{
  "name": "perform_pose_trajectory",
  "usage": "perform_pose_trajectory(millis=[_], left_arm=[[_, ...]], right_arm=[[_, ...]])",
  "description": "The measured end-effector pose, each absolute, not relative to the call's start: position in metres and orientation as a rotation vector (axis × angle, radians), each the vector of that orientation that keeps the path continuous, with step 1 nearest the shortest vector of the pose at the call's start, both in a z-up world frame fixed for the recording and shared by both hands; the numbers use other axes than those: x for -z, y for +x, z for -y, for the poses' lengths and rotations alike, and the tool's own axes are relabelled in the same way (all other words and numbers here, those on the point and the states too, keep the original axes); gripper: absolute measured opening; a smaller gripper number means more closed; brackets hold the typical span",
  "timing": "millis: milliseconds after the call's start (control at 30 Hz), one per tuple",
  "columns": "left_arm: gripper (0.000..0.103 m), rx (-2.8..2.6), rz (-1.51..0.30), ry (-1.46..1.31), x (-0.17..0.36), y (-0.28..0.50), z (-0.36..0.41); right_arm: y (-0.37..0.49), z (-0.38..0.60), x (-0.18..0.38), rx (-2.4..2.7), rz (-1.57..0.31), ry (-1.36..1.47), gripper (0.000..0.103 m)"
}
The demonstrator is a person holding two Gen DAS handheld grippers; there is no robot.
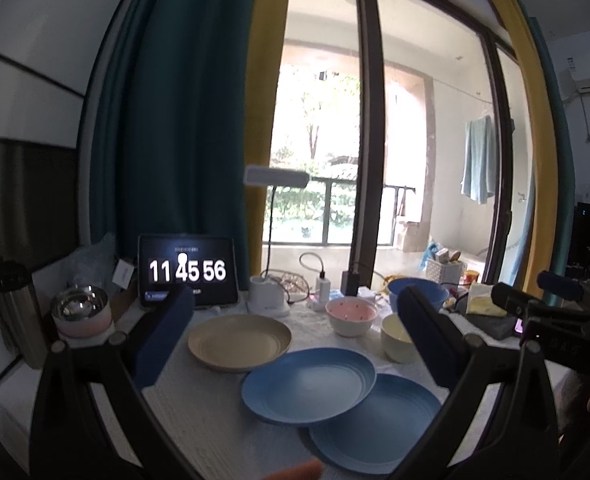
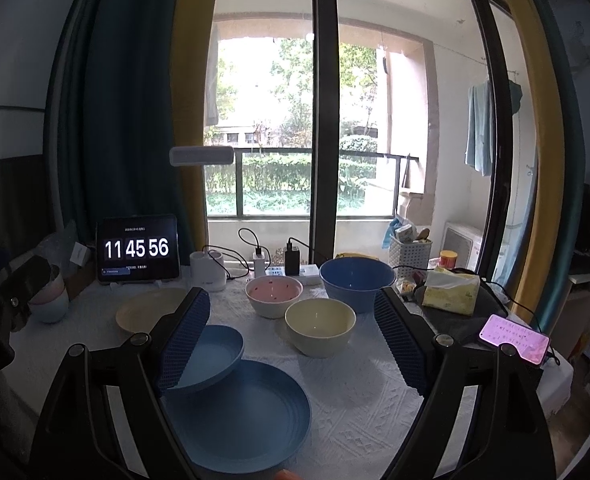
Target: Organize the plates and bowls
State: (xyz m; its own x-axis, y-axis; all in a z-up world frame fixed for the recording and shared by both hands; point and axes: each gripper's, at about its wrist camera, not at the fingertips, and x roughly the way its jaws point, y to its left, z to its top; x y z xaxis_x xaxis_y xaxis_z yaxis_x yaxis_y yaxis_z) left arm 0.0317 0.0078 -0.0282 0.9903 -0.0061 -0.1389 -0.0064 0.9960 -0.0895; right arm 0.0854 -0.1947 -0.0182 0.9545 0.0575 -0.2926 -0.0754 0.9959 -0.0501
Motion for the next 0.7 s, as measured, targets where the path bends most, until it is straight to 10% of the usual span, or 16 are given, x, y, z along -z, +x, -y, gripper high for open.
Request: perform_pose_trajectory(millis=[700], left_arm=[[0.102,-0.035,-0.432,-0.155,0.099,0.112,-0.025]], right_arm=[[0.153,0.18,0.072,-0.114,-0.475,-0.089,0.08]])
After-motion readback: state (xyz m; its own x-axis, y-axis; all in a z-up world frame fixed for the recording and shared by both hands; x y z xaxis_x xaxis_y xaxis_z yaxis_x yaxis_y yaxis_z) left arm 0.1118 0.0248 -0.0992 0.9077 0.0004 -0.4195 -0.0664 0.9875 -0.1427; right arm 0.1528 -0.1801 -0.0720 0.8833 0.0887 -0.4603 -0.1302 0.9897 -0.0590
